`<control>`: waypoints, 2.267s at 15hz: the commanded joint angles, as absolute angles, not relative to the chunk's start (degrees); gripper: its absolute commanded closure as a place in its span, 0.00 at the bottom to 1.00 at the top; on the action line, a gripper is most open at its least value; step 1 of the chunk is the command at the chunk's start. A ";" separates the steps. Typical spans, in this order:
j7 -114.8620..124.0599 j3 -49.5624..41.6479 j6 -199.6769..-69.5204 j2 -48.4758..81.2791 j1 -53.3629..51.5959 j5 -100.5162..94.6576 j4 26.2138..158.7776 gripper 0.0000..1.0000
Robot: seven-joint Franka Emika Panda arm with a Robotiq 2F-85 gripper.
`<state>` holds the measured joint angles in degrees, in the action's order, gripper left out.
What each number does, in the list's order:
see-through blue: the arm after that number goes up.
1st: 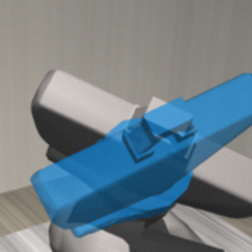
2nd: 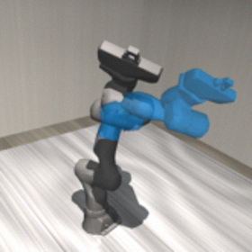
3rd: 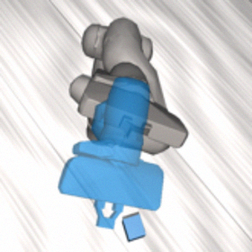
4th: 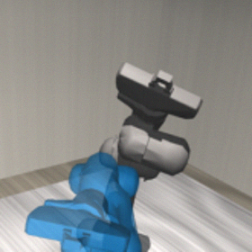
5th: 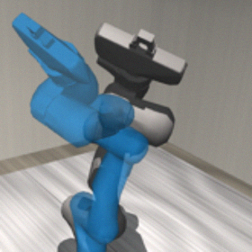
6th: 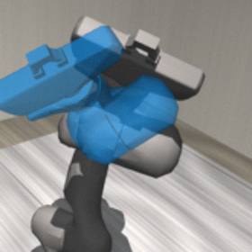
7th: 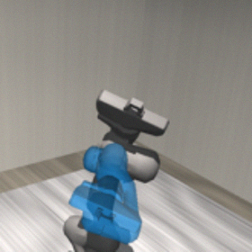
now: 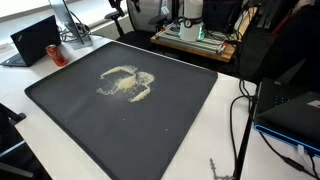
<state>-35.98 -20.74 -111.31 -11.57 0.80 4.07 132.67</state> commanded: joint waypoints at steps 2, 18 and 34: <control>-36.42 -18.16 -111.20 -11.35 3.49 4.62 132.60 0.00; -40.26 -11.05 -108.76 -20.37 0.19 10.21 139.07 0.00; -51.31 -11.94 -96.03 -30.62 -4.87 16.44 139.15 0.06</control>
